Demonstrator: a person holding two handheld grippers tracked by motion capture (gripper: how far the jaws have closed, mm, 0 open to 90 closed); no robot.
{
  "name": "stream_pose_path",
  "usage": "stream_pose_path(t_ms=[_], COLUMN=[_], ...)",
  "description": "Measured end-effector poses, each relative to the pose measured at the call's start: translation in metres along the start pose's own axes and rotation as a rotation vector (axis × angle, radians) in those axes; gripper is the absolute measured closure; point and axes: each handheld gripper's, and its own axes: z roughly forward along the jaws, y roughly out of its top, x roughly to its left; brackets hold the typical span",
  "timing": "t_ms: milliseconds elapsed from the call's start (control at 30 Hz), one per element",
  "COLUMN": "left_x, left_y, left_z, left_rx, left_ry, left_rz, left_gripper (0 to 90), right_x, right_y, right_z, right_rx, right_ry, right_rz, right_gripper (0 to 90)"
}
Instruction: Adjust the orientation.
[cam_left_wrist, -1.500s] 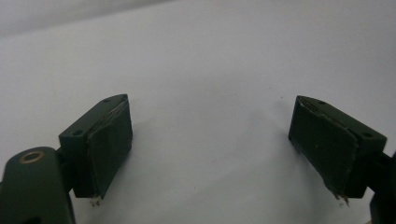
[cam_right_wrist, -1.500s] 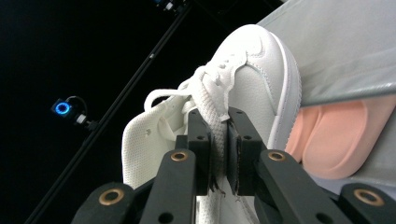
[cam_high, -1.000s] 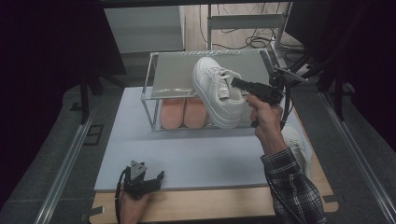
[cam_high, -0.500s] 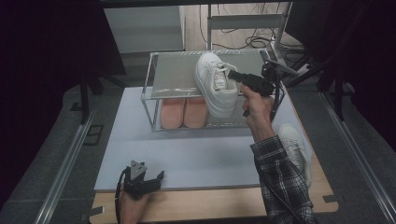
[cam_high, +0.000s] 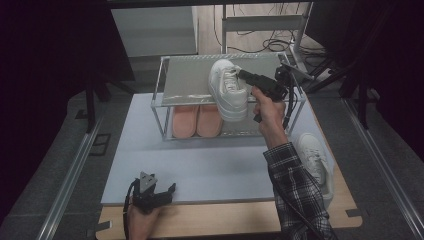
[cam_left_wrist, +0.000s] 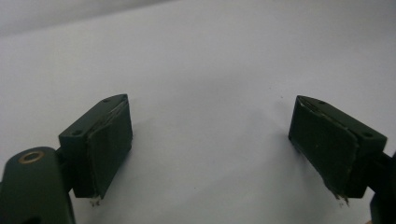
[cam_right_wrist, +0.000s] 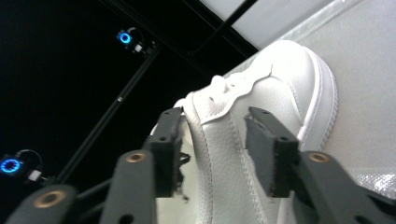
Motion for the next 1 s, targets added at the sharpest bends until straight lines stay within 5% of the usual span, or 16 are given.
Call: stream_pose_path(t_ms=[500, 633, 1000], left_x=[0.0, 0.0, 0.0], left_y=[0.0, 0.0, 0.0], left_z=[0.0, 0.0, 0.0], left_rx=[0.001, 0.0, 0.0], left_ry=[0.001, 0.001, 0.001], left_rz=[0.001, 0.001, 0.0], left_gripper=[13.5, 13.5, 13.5], right_x=[-0.003, -0.005, -0.007], right_y=[-0.002, -0.003, -0.009], right_z=[-0.029, -0.036, -0.06], right_rx=[0.051, 0.069, 0.072], right_ry=[0.062, 0.104, 0.087], right_rz=[-0.075, -0.051, -0.113], right_gripper=[47.8, 46.6, 48.9])
